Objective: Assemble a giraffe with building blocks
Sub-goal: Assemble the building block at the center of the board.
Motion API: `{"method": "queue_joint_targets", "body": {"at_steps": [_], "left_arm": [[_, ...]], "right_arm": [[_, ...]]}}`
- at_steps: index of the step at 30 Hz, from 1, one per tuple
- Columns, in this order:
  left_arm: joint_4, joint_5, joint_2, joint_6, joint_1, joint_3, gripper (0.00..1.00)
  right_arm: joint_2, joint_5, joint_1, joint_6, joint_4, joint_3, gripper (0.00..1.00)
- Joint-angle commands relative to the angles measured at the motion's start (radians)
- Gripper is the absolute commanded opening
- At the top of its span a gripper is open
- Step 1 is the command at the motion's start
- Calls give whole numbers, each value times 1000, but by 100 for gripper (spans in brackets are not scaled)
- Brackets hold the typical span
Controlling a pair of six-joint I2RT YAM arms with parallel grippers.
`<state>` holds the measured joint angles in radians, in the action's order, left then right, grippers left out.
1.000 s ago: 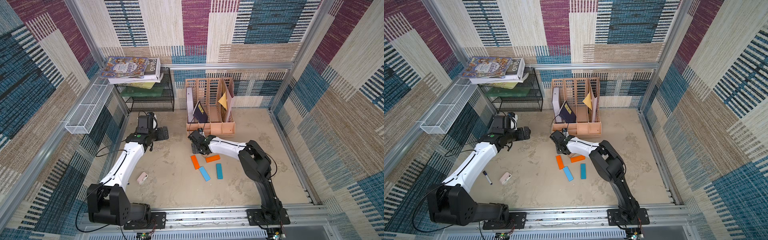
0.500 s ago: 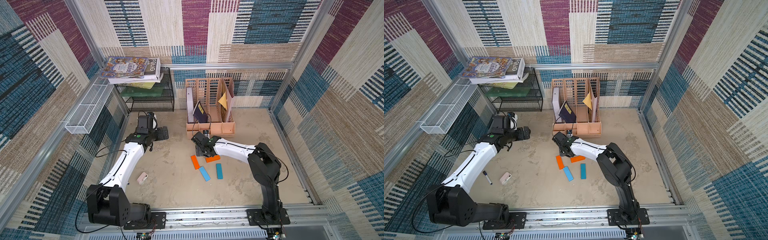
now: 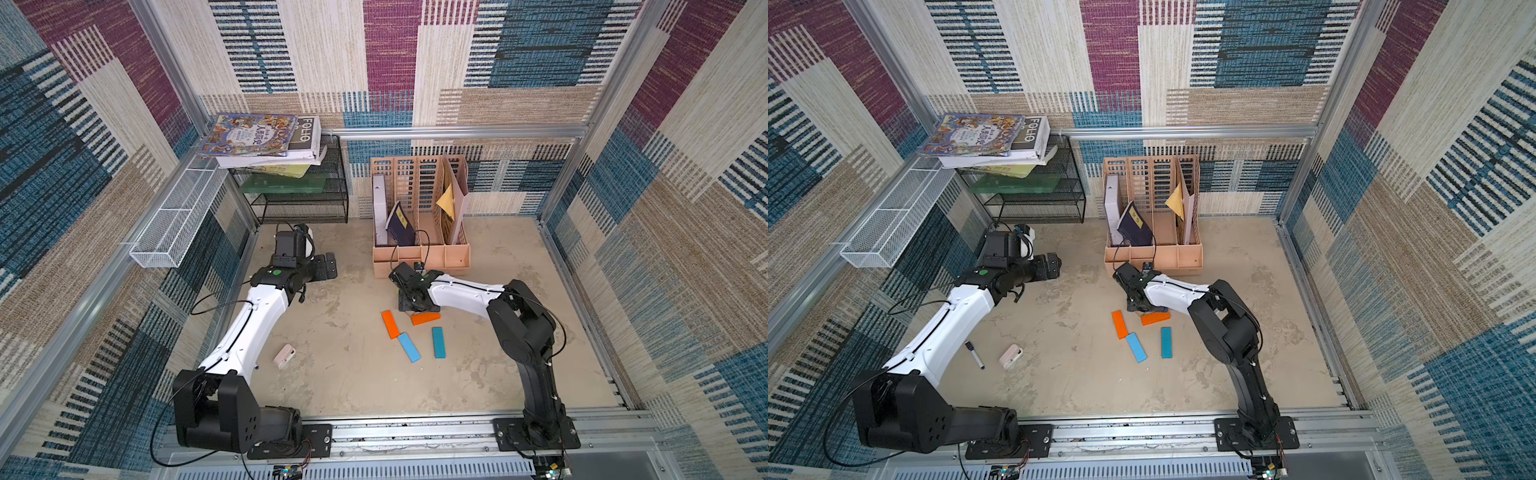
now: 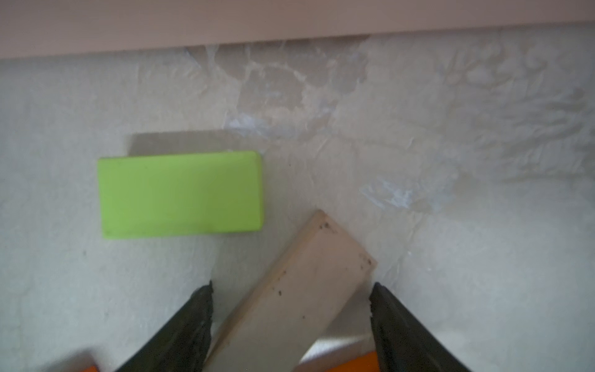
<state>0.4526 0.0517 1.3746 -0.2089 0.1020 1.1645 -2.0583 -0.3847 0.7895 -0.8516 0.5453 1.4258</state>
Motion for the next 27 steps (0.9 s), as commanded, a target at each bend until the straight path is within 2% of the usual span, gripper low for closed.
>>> {"method": "queue_joint_targets", "body": {"at_steps": [1,2,5,6,7,14,16,18,19,23,27], "left_arm": [[-7,1,-5,-3,-1,2,99],[-6,3,-6,-4,0,1,99],[-6,3,-8,-4,-1,-1,99],[-7,3,-8,-5,-1,-1,99],[-6,4,-8,-4,-1,-1,99],[-6,8,-9,-7,-1,0,99],[-7,12,-11,-7,-1,1,99],[-6,13,-11,-7,0,-1,99],[-7,14,-11,-8,-1,0,99],[-6,11,-11,-7,-1,1,99],[-6,8,-9,-6,-1,1,99]], "right_arm": [[33,0,6,-26,17,-58,65],[47,0,9,-29,9,-82,59],[88,-14,24,-41,-1,-135,56],[103,-23,33,-44,1,-153,50],[114,-31,43,-47,3,-168,49],[189,-82,124,-86,6,-270,47],[191,-95,128,-77,14,-268,57],[185,-111,121,-62,29,-251,76],[182,-113,113,-49,28,-242,81],[160,-89,77,18,4,-197,84],[120,-66,36,70,-14,-136,80]]}}
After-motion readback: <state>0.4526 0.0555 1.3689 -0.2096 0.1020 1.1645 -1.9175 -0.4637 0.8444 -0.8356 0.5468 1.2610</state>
